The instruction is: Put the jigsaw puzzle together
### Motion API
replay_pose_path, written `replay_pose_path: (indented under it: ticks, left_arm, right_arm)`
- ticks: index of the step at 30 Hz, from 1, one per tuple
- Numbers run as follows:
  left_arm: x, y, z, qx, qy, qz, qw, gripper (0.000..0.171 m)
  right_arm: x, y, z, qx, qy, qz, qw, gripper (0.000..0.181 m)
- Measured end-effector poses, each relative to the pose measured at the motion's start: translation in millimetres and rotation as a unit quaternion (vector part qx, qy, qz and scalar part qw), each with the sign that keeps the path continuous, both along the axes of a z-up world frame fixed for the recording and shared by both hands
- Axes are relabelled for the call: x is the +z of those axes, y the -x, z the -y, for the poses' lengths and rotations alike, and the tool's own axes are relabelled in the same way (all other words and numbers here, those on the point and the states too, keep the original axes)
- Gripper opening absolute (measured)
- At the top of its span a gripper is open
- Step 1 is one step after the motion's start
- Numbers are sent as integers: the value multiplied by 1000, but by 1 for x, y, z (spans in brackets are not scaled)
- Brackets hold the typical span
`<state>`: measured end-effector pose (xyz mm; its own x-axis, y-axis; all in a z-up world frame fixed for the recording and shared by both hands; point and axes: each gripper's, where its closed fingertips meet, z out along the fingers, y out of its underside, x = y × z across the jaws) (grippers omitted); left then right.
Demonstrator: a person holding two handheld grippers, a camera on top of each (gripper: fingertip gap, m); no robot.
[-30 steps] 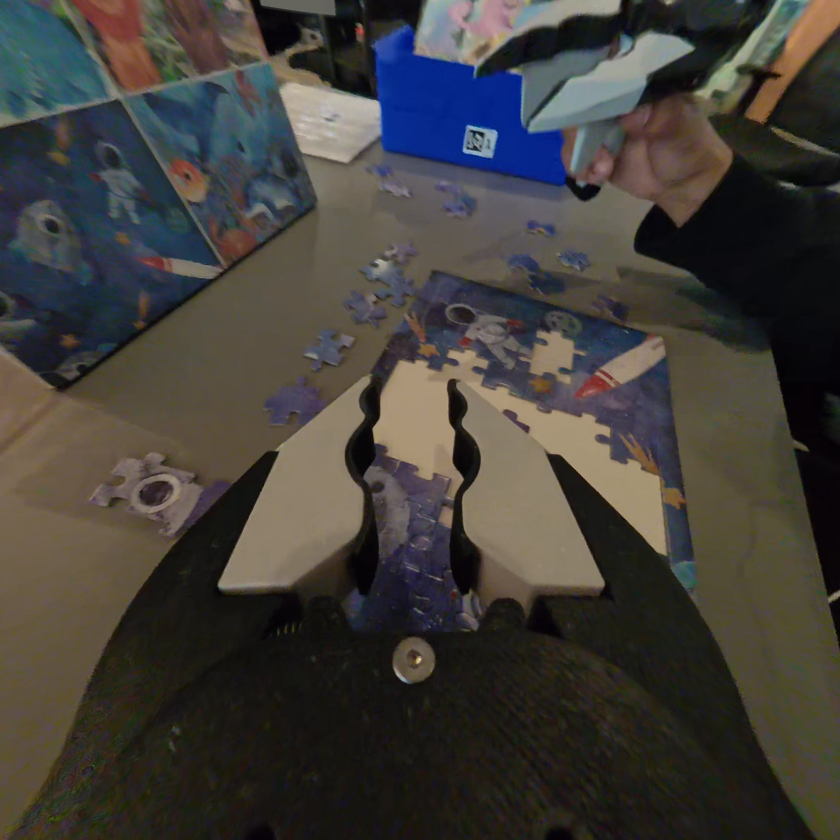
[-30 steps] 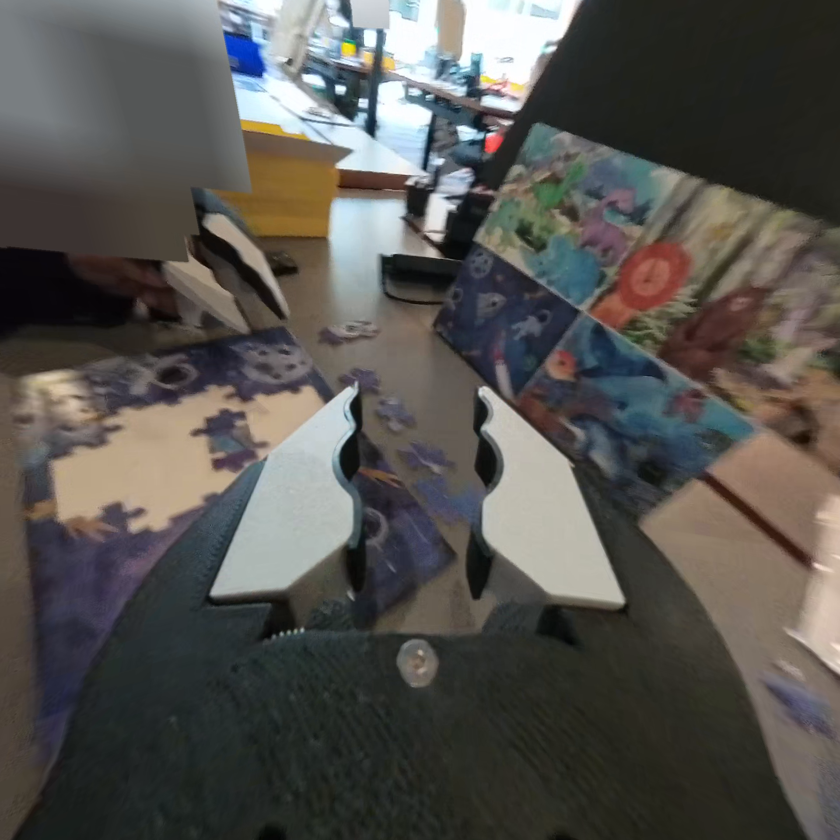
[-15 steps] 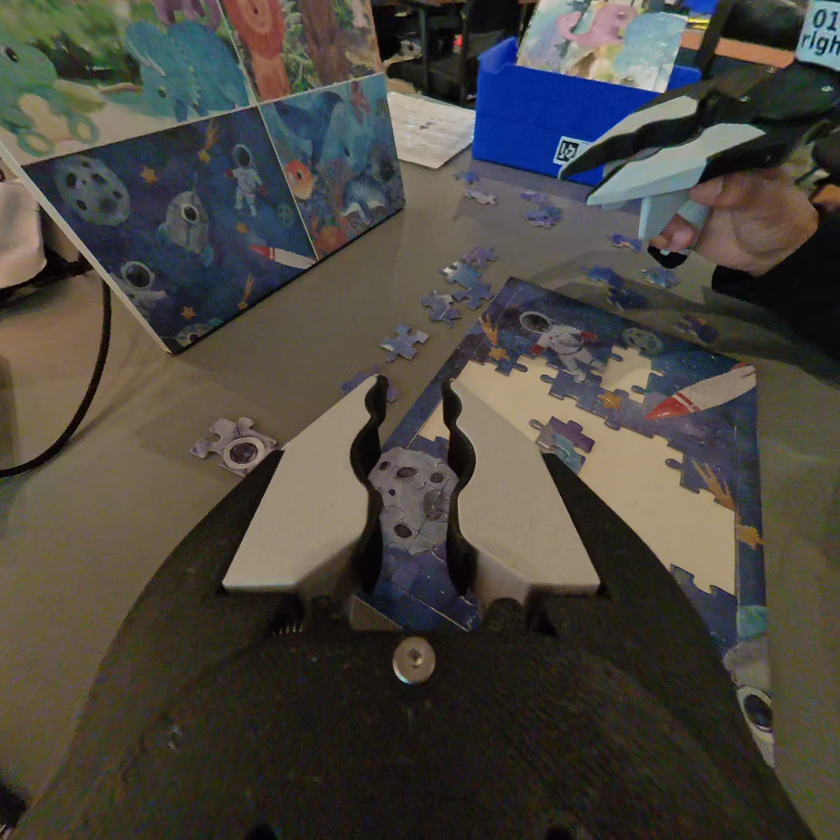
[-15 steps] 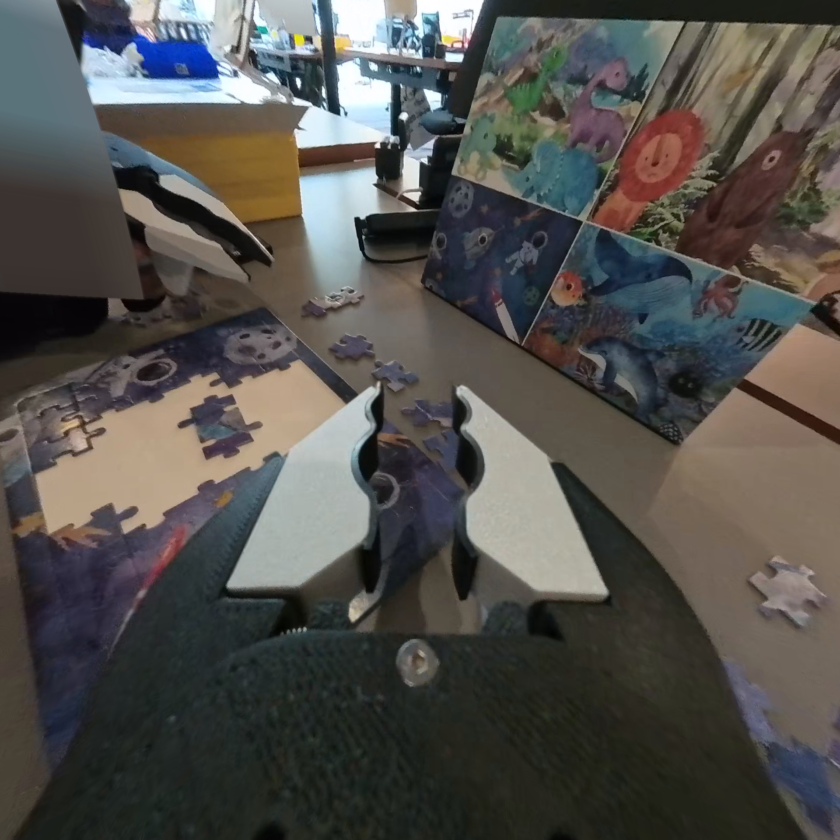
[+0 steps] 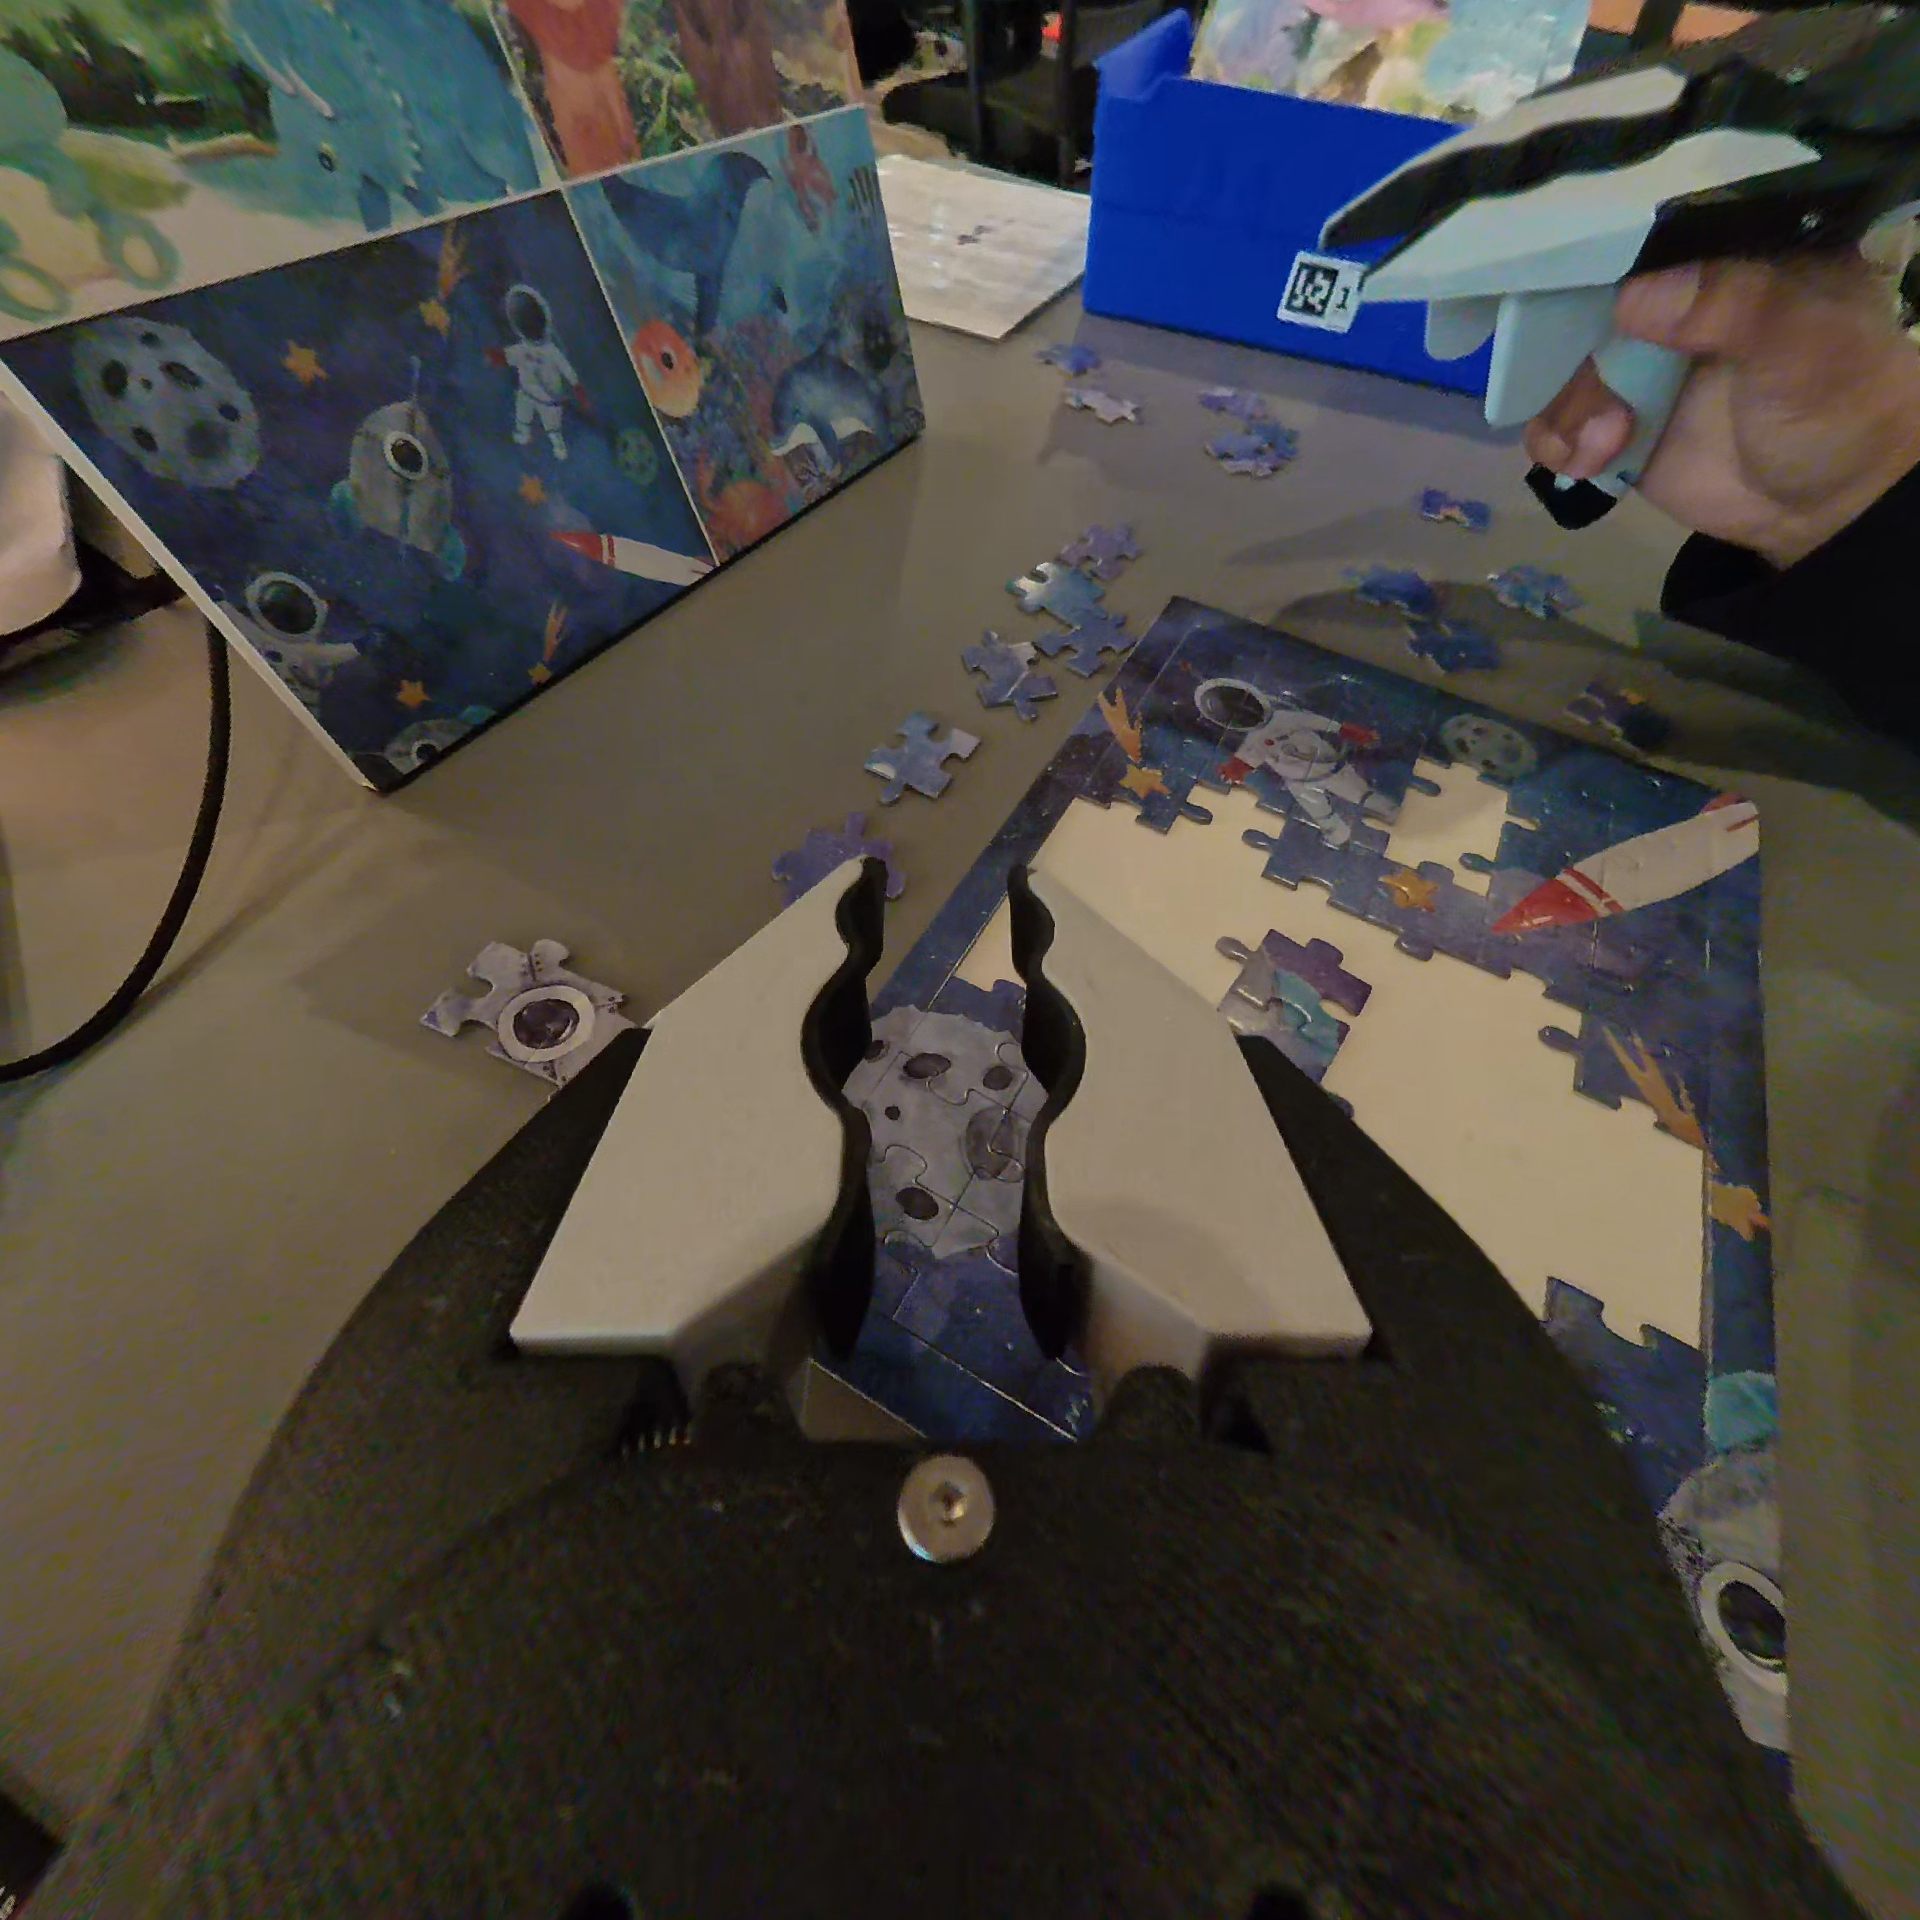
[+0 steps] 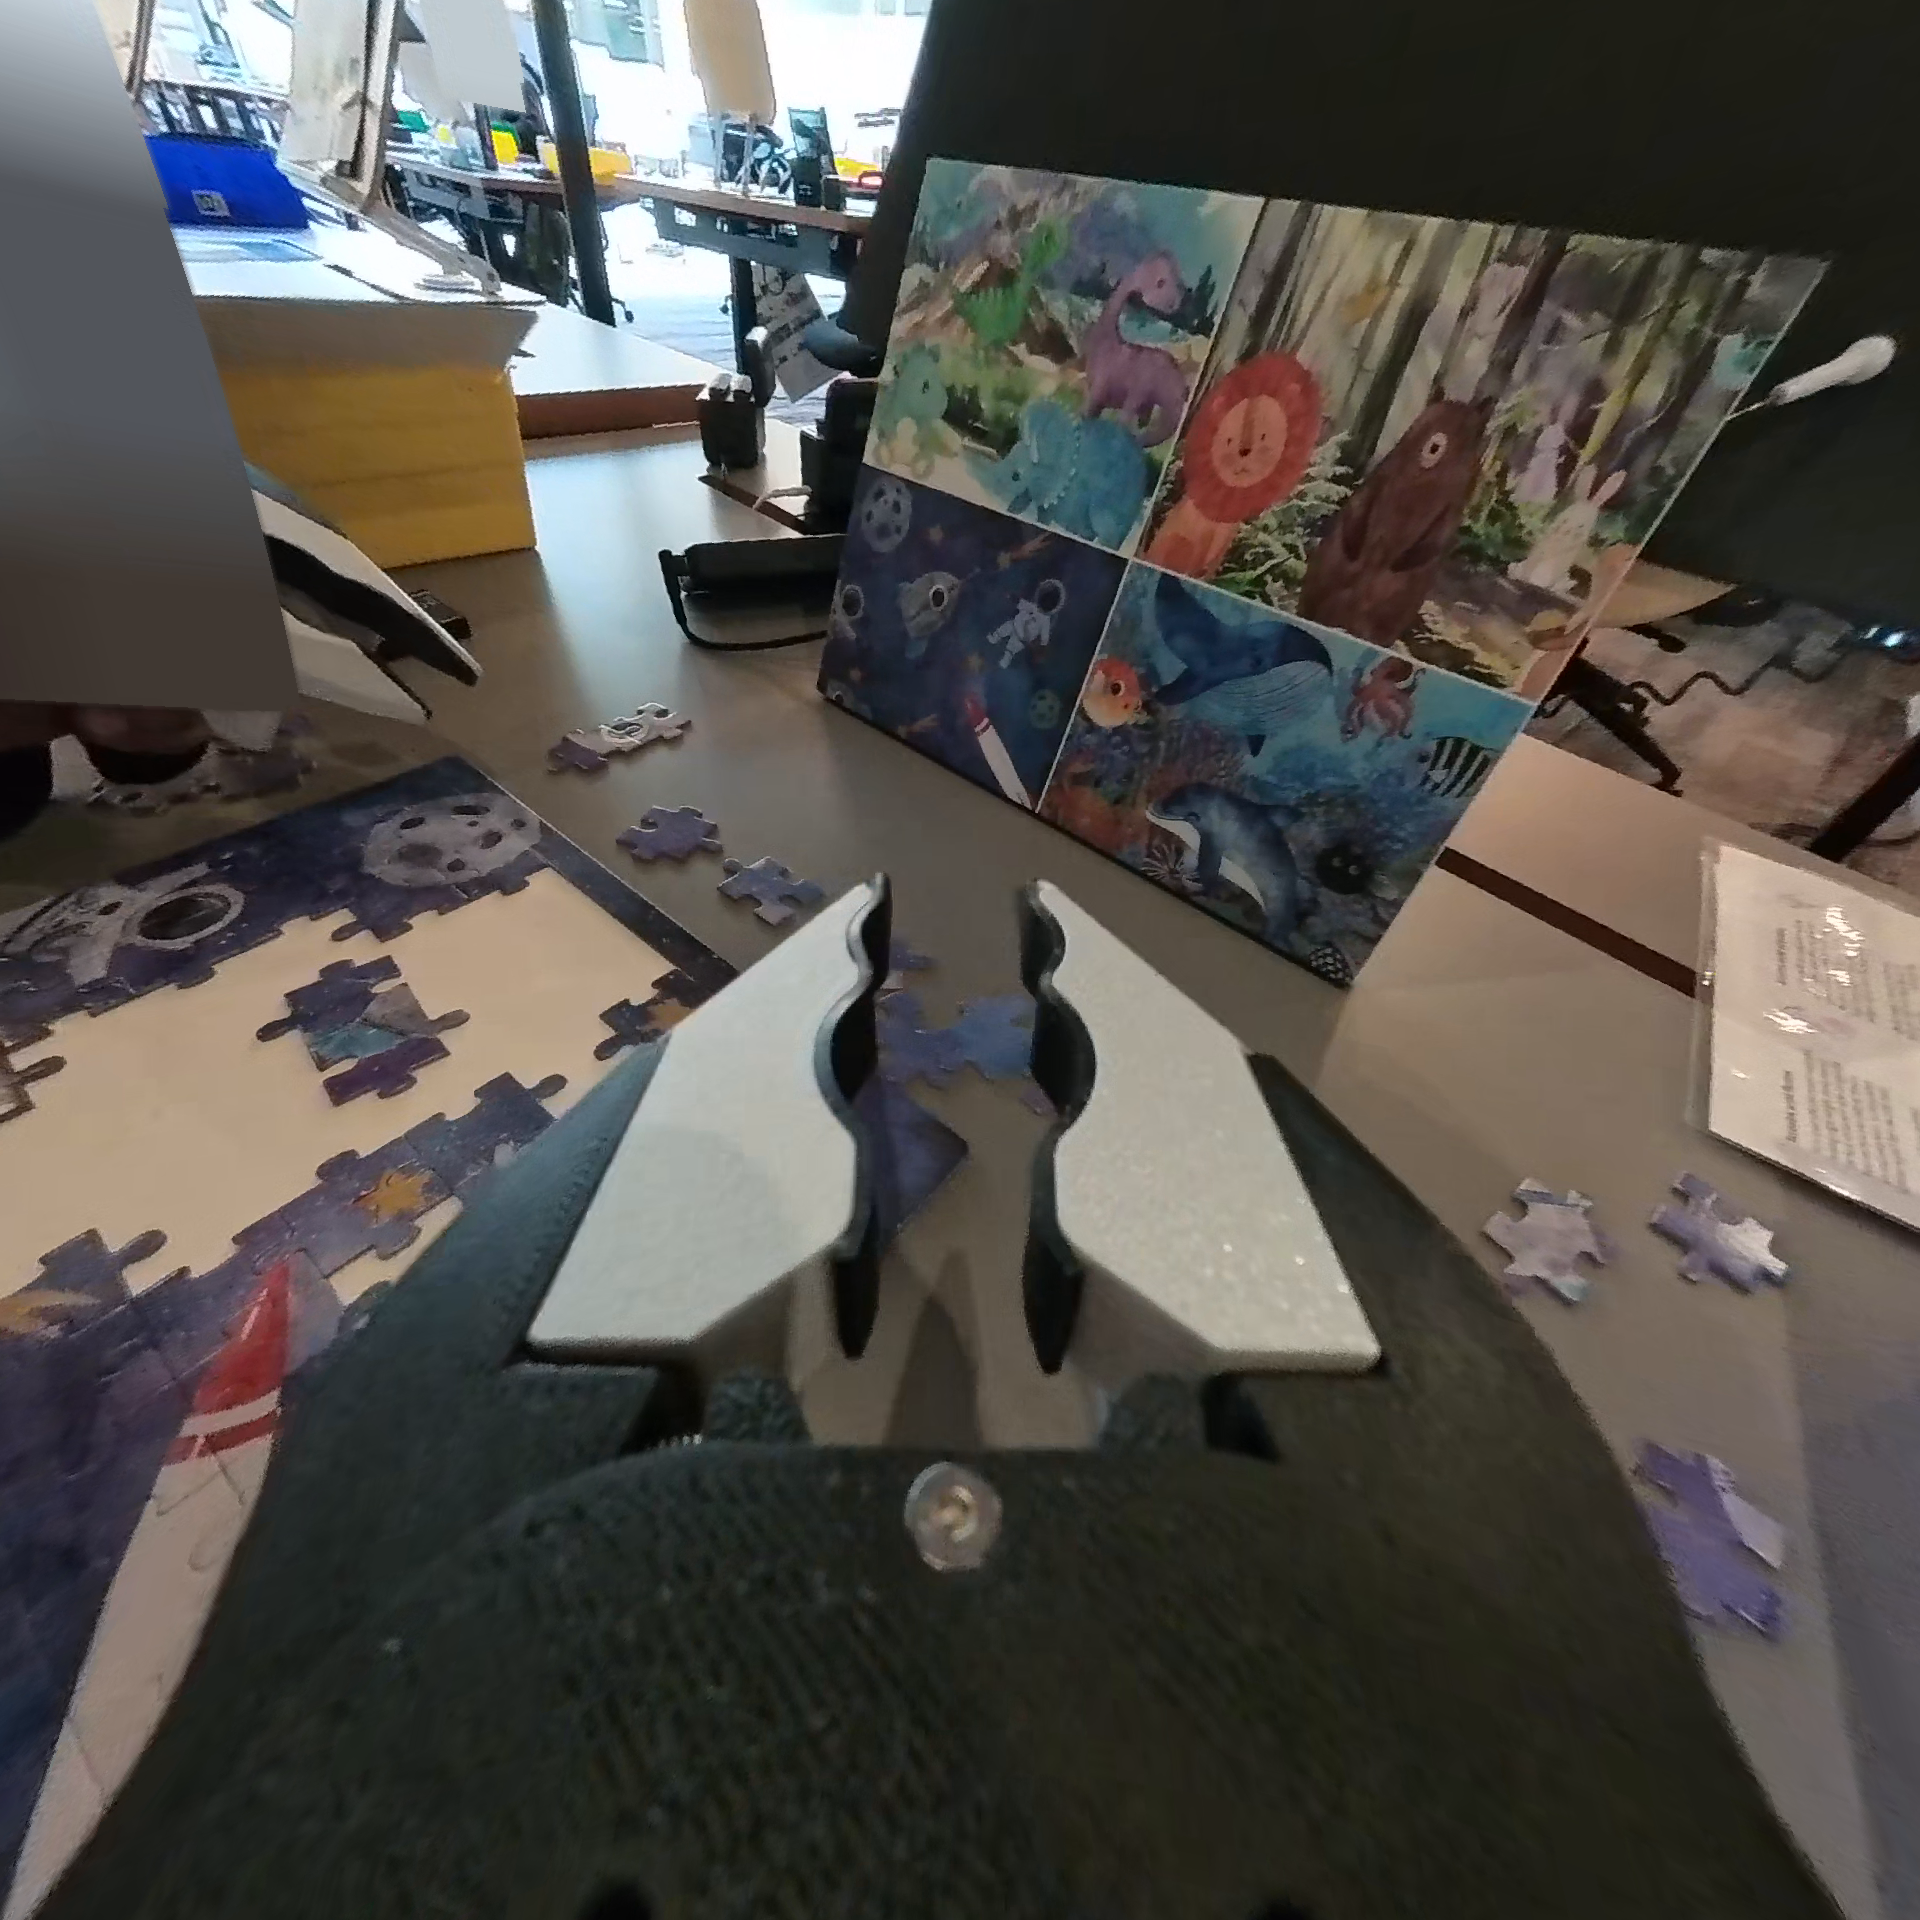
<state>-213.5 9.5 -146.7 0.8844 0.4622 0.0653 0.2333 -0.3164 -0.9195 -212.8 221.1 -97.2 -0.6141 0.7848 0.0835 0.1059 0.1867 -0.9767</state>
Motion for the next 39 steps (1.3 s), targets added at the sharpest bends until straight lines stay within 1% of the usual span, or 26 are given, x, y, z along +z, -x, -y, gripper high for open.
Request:
replay_pose_path:
  ticks: [8, 11, 14, 20, 23, 26, 30, 33, 36, 39]
  left_arm:
    - [-3, 0, -1, -1, 8, -1, 1000, 22]
    - [-4, -1, -2, -2, 10, 1, 1000, 22]
    - [-6, -1, -2, -3, 13, 1, 1000, 22]
    - [-7, -2, -6, -6, 11, 7, 1000, 22]
    - [-8, -4, -11, -13, 7, 17, 1000, 22]
    - [-12, -5, -13, -17, 13, 18, 1000, 22]
    - [-12, -8, -16, -24, 12, 20, 999, 22]
    - [-10, -10, -17, -26, 10, 17, 999, 22]
    - [-6, -12, -18, -30, 7, 11, 999, 22]
    - [-4, -14, -19, -34, 7, 5, 999, 22]
  right_arm:
    - [11, -1, -10, -16, 17, -15, 1000, 23]
    - [9, 0, -9, -11, 23, -5, 1000, 27]
    - [-5, 1, -3, -3, 10, 25, 1000, 34]
    - [-39, 5, 12, 5, -63, 69, 996, 38]
    - [-56, 12, 22, 5, -68, 105, 992, 43]
    - [-80, 22, 37, 5, -94, 165, 982, 50]
    - [-103, 35, 58, 14, -154, 193, 969, 53]
    - [-109, 42, 68, 22, -149, 206, 967, 52]
    - [-113, 49, 71, 27, -142, 223, 964, 53]
    - [-113, 55, 71, 22, -141, 228, 963, 41]
